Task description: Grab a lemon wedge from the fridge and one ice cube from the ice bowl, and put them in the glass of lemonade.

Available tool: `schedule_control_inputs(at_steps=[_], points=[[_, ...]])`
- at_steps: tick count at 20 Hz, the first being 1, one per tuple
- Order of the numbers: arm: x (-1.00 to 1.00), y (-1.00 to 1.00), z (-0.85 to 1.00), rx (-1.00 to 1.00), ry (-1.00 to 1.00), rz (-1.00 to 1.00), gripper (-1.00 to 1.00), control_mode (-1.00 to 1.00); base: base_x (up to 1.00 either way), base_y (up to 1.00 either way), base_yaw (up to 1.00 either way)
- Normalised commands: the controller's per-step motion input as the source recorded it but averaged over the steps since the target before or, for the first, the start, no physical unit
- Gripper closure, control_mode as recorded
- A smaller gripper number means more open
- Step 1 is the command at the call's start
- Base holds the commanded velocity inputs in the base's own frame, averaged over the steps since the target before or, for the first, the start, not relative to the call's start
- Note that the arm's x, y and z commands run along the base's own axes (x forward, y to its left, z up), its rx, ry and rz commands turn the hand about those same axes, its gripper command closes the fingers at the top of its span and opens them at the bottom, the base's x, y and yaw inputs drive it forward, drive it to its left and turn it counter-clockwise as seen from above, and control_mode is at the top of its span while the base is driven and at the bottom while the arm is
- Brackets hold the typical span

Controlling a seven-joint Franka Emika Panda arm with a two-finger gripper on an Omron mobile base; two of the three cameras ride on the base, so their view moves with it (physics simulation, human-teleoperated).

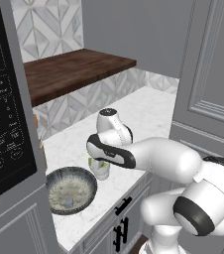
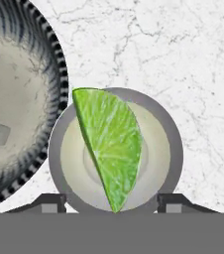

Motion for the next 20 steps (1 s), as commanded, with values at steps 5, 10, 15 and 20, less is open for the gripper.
schedule_control_inputs(at_steps=[5, 10, 15, 20], points=[[0.0, 0.0, 0.0, 0.0, 0.0, 0.0, -1.0, -1.0, 0.0, 0.0, 0.0], [-0.07, -0.01, 0.11, 0.01, 0.0, 0.0, -1.0, -1.0, 0.0, 0.0, 0.0], [-0.34, 0.0, 0.43, 0.03, -0.06, 0.0, -1.0, -1.0, 0.0, 0.0, 0.0], [-0.26, 0.13, 0.32, 0.0, -0.01, 0.02, -1.0, -1.0, 0.0, 0.0, 0.0]])
